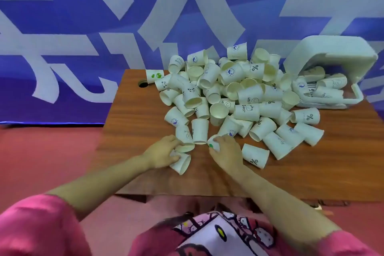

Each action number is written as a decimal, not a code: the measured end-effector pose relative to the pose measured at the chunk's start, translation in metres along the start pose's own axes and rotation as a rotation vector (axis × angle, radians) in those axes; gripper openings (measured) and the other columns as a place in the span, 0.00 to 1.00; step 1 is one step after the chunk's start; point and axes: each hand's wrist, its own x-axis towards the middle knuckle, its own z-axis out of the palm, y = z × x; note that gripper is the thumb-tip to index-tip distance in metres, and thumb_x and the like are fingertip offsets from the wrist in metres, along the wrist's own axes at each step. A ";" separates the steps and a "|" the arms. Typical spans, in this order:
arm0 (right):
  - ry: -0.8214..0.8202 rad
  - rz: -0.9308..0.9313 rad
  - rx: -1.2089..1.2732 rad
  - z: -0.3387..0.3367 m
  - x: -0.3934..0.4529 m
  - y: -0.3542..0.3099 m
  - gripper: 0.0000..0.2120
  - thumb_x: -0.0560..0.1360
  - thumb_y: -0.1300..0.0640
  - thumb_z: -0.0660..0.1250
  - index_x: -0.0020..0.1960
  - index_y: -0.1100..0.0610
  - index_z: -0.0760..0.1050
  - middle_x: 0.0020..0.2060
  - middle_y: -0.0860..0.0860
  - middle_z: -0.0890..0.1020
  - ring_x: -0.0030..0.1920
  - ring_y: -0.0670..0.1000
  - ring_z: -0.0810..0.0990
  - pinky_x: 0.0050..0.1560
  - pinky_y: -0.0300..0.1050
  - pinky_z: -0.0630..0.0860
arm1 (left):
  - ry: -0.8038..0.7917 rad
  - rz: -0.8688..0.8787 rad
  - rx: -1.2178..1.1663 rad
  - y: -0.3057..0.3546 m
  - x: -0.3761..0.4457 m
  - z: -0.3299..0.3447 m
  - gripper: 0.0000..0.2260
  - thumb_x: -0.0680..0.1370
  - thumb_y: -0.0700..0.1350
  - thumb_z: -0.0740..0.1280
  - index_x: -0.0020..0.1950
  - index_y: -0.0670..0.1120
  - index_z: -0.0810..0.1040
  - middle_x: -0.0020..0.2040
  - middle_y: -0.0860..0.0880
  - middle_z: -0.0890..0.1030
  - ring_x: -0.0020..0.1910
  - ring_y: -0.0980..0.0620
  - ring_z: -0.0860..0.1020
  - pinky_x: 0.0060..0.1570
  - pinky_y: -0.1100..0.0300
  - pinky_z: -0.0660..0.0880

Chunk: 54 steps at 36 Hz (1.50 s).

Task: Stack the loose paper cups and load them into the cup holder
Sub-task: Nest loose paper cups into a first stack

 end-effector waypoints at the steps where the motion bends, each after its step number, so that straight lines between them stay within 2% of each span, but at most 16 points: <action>1: 0.014 -0.012 -0.010 0.001 -0.001 0.004 0.20 0.74 0.48 0.68 0.62 0.57 0.77 0.56 0.57 0.79 0.59 0.59 0.75 0.55 0.53 0.72 | -0.022 0.009 0.014 -0.002 -0.001 0.004 0.20 0.76 0.50 0.67 0.67 0.48 0.72 0.61 0.49 0.73 0.61 0.50 0.71 0.60 0.56 0.70; 4: 0.042 -0.030 -0.055 0.006 -0.006 0.014 0.23 0.72 0.47 0.70 0.63 0.57 0.77 0.56 0.57 0.79 0.58 0.59 0.75 0.53 0.53 0.72 | -0.079 0.013 0.083 -0.009 -0.006 0.013 0.26 0.76 0.51 0.69 0.73 0.49 0.68 0.69 0.50 0.69 0.67 0.50 0.68 0.63 0.59 0.68; 7: 0.013 -0.067 -0.093 0.013 -0.007 0.023 0.26 0.72 0.45 0.70 0.66 0.57 0.75 0.58 0.56 0.78 0.58 0.59 0.75 0.54 0.54 0.72 | -0.105 0.027 0.140 -0.012 -0.008 0.021 0.29 0.75 0.52 0.69 0.74 0.49 0.66 0.71 0.49 0.68 0.68 0.49 0.68 0.64 0.58 0.69; 12: -0.007 -0.140 -0.124 0.020 -0.006 0.033 0.27 0.72 0.45 0.69 0.67 0.55 0.73 0.60 0.56 0.75 0.59 0.59 0.74 0.55 0.53 0.70 | -0.086 0.049 0.220 -0.015 -0.008 0.033 0.30 0.72 0.51 0.70 0.73 0.48 0.68 0.70 0.47 0.71 0.66 0.46 0.71 0.64 0.52 0.69; 17: 0.023 -0.211 -0.178 0.029 -0.005 0.041 0.28 0.72 0.46 0.69 0.70 0.53 0.70 0.66 0.57 0.72 0.63 0.60 0.72 0.59 0.54 0.69 | 0.016 0.132 0.267 -0.025 -0.001 0.044 0.30 0.69 0.49 0.72 0.70 0.47 0.71 0.64 0.45 0.76 0.60 0.43 0.75 0.59 0.52 0.71; 21: 0.086 -0.263 -0.172 0.039 -0.006 0.048 0.29 0.70 0.48 0.72 0.69 0.54 0.73 0.64 0.59 0.75 0.62 0.62 0.74 0.57 0.56 0.72 | 0.093 0.168 0.268 -0.031 0.002 0.052 0.31 0.70 0.54 0.68 0.72 0.49 0.69 0.65 0.49 0.74 0.62 0.48 0.72 0.61 0.58 0.63; 25: 0.143 -0.297 -0.136 0.050 -0.001 0.056 0.30 0.70 0.49 0.73 0.70 0.54 0.71 0.64 0.60 0.74 0.62 0.62 0.74 0.57 0.57 0.74 | 0.133 0.199 0.162 -0.033 0.004 0.057 0.32 0.71 0.60 0.66 0.73 0.51 0.67 0.63 0.50 0.73 0.61 0.51 0.71 0.62 0.57 0.68; 28: 0.171 -0.321 -0.032 0.055 0.002 0.060 0.30 0.70 0.51 0.72 0.71 0.55 0.70 0.64 0.58 0.73 0.62 0.60 0.73 0.58 0.55 0.74 | 0.159 0.150 -0.041 -0.030 0.005 0.061 0.32 0.70 0.61 0.69 0.72 0.55 0.66 0.59 0.56 0.70 0.59 0.59 0.69 0.60 0.60 0.68; 31: 0.213 -0.326 0.178 0.055 0.007 0.059 0.29 0.70 0.52 0.73 0.68 0.57 0.70 0.62 0.55 0.72 0.61 0.55 0.73 0.56 0.49 0.74 | 0.253 0.137 -0.187 -0.029 0.011 0.062 0.30 0.68 0.62 0.68 0.69 0.57 0.68 0.59 0.58 0.72 0.58 0.62 0.71 0.60 0.62 0.69; 35: 0.279 -0.324 0.409 0.057 0.022 0.055 0.24 0.70 0.47 0.67 0.62 0.57 0.68 0.55 0.47 0.70 0.55 0.44 0.71 0.49 0.43 0.74 | 0.375 0.171 -0.313 -0.028 0.028 0.061 0.25 0.68 0.62 0.68 0.64 0.64 0.67 0.60 0.66 0.72 0.60 0.67 0.71 0.57 0.72 0.66; 40: 0.371 -0.356 0.621 0.065 0.042 0.050 0.22 0.69 0.44 0.61 0.61 0.51 0.66 0.54 0.45 0.72 0.54 0.39 0.71 0.52 0.27 0.67 | 0.497 0.239 -0.488 -0.028 0.043 0.063 0.23 0.69 0.58 0.68 0.62 0.62 0.69 0.59 0.69 0.76 0.59 0.66 0.74 0.55 0.74 0.68; 42: 0.405 -0.371 0.665 0.067 0.048 0.049 0.22 0.69 0.44 0.61 0.61 0.50 0.65 0.54 0.41 0.71 0.55 0.37 0.71 0.54 0.27 0.67 | 0.528 0.267 -0.543 -0.029 0.046 0.065 0.23 0.68 0.58 0.68 0.62 0.61 0.70 0.59 0.68 0.76 0.58 0.66 0.75 0.53 0.74 0.70; 45: 0.454 -0.414 0.719 0.071 0.055 0.049 0.20 0.69 0.44 0.62 0.59 0.46 0.65 0.54 0.39 0.71 0.56 0.40 0.72 0.55 0.33 0.70 | 0.549 0.322 -0.592 -0.033 0.052 0.070 0.22 0.68 0.57 0.68 0.61 0.60 0.71 0.57 0.69 0.77 0.58 0.67 0.76 0.52 0.74 0.71; 47: 0.490 -0.461 0.753 0.073 0.058 0.049 0.19 0.68 0.45 0.63 0.57 0.43 0.64 0.53 0.38 0.70 0.56 0.42 0.73 0.55 0.37 0.72 | 0.558 0.356 -0.616 -0.035 0.053 0.074 0.22 0.67 0.56 0.69 0.61 0.64 0.73 0.57 0.69 0.78 0.58 0.66 0.76 0.52 0.74 0.71; 50: 0.535 -0.504 0.819 0.073 0.059 0.051 0.20 0.67 0.46 0.65 0.57 0.43 0.65 0.54 0.44 0.73 0.57 0.48 0.75 0.51 0.40 0.74 | 0.585 0.403 -0.600 -0.041 0.055 0.082 0.22 0.67 0.56 0.69 0.59 0.72 0.73 0.59 0.67 0.78 0.61 0.63 0.75 0.54 0.72 0.71; 54: 0.569 -0.545 0.931 0.070 0.053 0.051 0.20 0.66 0.47 0.69 0.56 0.45 0.68 0.52 0.44 0.76 0.53 0.44 0.79 0.49 0.37 0.76 | 0.588 0.424 -0.656 -0.050 0.057 0.093 0.23 0.68 0.56 0.69 0.63 0.58 0.74 0.60 0.59 0.80 0.61 0.57 0.77 0.57 0.62 0.73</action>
